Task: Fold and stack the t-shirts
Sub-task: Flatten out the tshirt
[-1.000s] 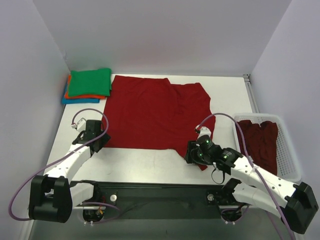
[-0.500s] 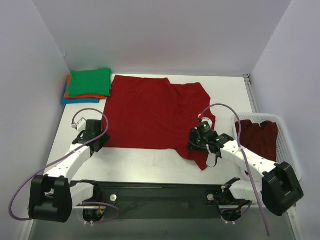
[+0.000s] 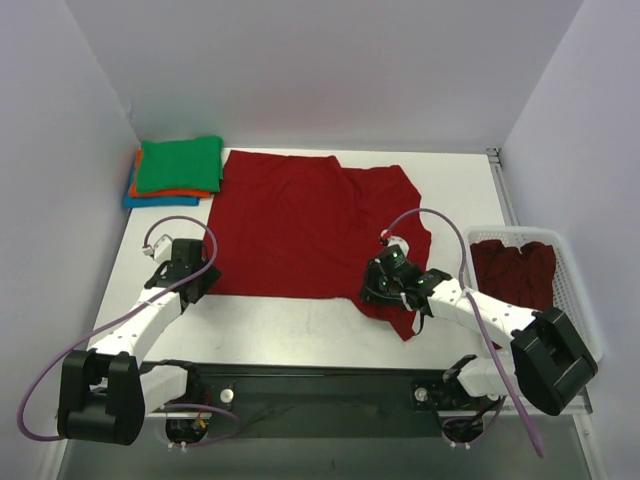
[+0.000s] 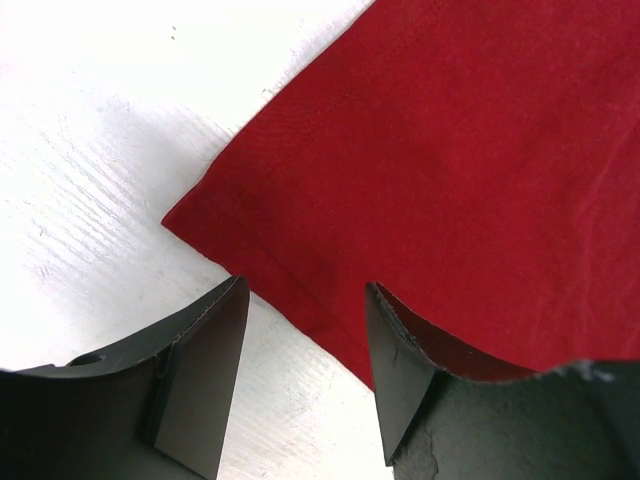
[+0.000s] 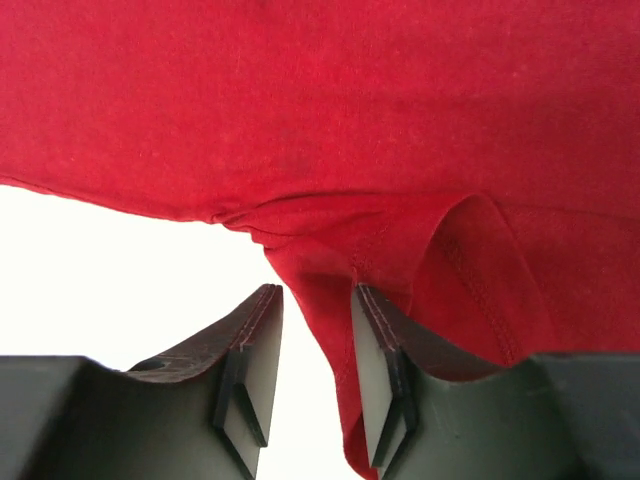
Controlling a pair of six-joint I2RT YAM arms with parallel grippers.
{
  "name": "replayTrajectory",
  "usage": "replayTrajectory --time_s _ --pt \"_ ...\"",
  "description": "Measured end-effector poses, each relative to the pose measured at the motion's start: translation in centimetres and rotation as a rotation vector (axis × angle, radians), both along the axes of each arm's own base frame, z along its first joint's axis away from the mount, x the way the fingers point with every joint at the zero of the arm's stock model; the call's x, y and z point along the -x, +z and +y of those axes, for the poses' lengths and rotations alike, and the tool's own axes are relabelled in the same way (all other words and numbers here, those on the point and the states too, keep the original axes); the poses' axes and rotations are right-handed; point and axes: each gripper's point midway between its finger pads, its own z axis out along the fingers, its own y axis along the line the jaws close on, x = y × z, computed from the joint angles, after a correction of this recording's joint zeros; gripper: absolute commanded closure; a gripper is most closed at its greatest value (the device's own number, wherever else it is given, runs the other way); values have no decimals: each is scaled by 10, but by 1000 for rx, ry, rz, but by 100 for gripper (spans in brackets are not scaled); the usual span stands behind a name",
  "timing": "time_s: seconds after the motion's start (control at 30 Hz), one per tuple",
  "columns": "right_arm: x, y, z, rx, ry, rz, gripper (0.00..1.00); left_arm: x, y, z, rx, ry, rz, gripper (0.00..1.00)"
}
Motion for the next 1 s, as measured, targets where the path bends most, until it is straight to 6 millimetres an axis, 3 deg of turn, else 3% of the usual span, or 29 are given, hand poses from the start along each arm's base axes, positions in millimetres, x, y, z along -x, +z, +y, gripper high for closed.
replayTrajectory --time_s 0.27,0.7,0.9,1.0 --pt "9 5 6 -26 -2 -26 67 -1 1 0 0 -2 -4 40" --pt "62 -6 6 -6 38 -22 67 -1 -3 0 -6 -9 8 41" --pt "54 11 -5 0 -4 -91 66 -2 -3 -1 -4 -11 7 41" --pt "36 21 -18 9 -72 -111 66 -2 -3 -1 -4 -11 7 41"
